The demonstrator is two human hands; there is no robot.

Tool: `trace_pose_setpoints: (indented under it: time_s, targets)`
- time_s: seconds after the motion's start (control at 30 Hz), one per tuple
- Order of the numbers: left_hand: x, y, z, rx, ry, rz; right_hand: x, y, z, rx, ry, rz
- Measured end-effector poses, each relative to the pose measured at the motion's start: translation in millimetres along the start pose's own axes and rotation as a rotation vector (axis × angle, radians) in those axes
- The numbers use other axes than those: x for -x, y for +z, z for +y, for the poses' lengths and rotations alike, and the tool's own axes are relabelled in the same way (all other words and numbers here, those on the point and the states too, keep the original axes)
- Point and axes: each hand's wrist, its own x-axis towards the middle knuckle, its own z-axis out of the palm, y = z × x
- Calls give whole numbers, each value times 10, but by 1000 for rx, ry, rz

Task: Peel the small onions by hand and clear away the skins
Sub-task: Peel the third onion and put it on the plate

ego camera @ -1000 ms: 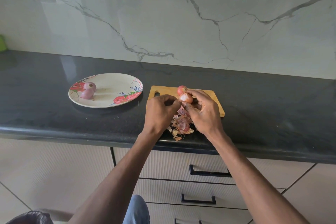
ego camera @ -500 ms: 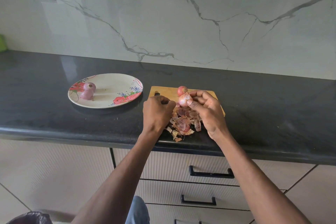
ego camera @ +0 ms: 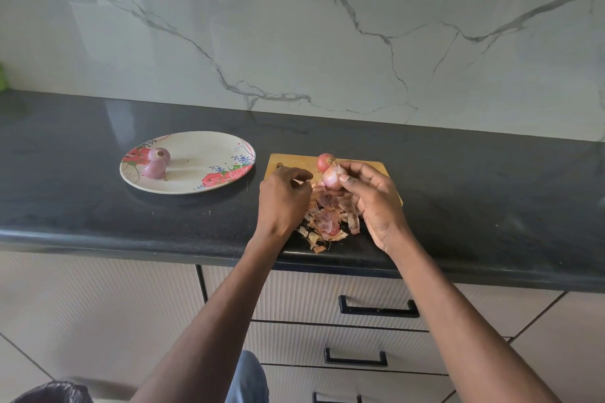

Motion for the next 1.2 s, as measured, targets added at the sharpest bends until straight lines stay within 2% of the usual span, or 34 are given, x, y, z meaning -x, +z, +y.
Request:
trace_pose_setpoints:
  time_s: [0.13,0.23,0.8,1.03,1.2]
  targets:
    - [30,-33,-15,218,7,-51,-8,-19,19,85,-54,68]
    - [62,-52,35,292,28,-100,2,-8,11,110,-68,82]
    - [24,-5,-22,161,78,-111,-19,9,53,342,-244,54]
    - [50,-12,31,129,81,-83,10,10,25,323,-208,36]
    - [82,-34,73,170,46,-85,43,18,4,187,-86,52]
